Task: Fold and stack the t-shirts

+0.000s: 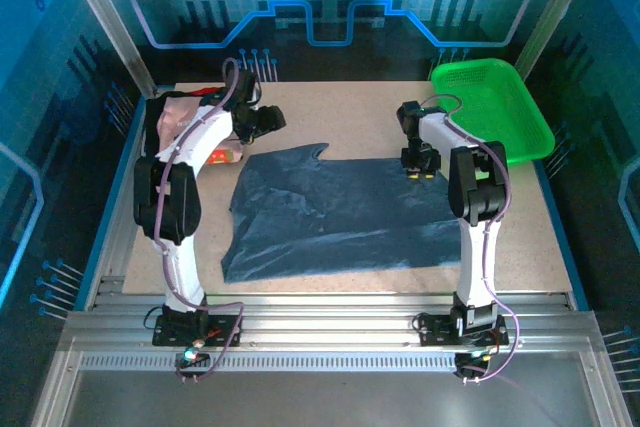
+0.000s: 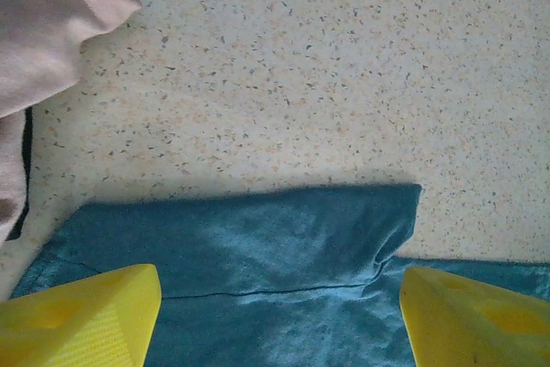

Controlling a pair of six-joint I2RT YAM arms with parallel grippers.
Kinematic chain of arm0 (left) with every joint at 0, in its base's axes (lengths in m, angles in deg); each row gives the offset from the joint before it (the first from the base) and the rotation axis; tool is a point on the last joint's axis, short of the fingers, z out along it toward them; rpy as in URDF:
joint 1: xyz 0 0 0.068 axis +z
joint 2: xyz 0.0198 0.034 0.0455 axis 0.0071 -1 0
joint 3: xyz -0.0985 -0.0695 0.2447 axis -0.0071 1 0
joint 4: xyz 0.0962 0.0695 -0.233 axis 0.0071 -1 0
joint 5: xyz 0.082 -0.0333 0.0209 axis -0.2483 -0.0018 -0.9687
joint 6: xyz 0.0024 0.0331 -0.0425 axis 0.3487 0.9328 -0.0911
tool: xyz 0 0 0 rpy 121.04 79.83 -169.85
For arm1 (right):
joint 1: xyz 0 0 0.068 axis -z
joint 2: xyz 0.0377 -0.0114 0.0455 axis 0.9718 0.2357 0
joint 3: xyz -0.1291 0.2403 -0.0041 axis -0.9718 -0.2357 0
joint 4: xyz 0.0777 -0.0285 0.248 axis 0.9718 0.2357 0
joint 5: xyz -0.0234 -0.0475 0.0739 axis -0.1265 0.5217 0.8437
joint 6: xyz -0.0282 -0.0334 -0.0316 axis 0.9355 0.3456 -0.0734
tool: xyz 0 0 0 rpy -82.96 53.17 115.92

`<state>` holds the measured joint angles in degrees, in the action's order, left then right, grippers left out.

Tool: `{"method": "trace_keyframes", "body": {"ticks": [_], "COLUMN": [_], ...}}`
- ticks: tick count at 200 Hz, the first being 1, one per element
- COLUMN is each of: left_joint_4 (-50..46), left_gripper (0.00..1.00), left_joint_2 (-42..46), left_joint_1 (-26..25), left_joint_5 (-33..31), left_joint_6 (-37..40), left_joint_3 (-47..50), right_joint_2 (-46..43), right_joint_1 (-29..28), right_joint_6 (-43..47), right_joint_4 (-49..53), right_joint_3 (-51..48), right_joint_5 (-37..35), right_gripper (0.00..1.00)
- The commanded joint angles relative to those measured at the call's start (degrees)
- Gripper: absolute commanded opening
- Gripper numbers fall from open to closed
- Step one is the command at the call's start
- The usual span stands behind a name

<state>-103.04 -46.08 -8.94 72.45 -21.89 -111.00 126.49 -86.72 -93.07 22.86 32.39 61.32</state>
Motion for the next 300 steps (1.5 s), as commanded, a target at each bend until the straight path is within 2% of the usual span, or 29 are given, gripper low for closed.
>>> {"method": "trace_keyframes", "body": {"ticks": [1, 41, 71, 117, 181, 215, 250, 300], "left_joint_4": [-0.77, -1.24, -2.87, -10.83, -15.26, -16.84, -18.66, -18.96], "left_gripper": [0.75, 0.75, 0.75, 0.75, 0.72, 0.72, 0.71, 0.64], "left_joint_2": [-0.11, -0.69, -3.03, -12.20, -22.36, -25.33, -27.56, -27.29], "left_joint_1": [0.89, 1.41, 2.10, 1.95, -0.60, -1.28, -2.18, -3.76], "left_joint_5": [-1.33, -2.48, -4.35, -8.20, -7.53, -6.35, -8.09, -7.35], "left_joint_6": [1.79, 2.78, 2.79, 1.61, 5.78, 7.80, 9.54, 11.61], "left_joint_3": [0.40, -0.34, -2.95, -14.17, -24.31, -25.18, -26.79, -23.61], "right_joint_2": [-0.64, -2.16, -4.07, -6.81, -7.80, -8.27, -8.53, -8.33], "right_joint_1": [0.81, 1.05, 1.69, 2.96, 3.03, 3.04, 2.75, 2.53], "right_joint_6": [0.07, 0.22, 0.72, 2.00, 3.20, 3.58, 3.66, 3.33], "right_joint_4": [1.27, 1.45, 2.07, 1.55, 2.33, 2.68, 2.66, 3.12], "right_joint_3": [1.11, 1.50, 2.90, 2.51, 2.49, 2.66, 2.77, 3.49], "right_joint_5": [-0.80, -0.32, 1.01, 4.13, 6.40, 6.75, 7.42, 7.28], "right_gripper": [0.23, 0.00, 0.00, 0.00, 0.00, 0.00, 0.00, 0.00]}}
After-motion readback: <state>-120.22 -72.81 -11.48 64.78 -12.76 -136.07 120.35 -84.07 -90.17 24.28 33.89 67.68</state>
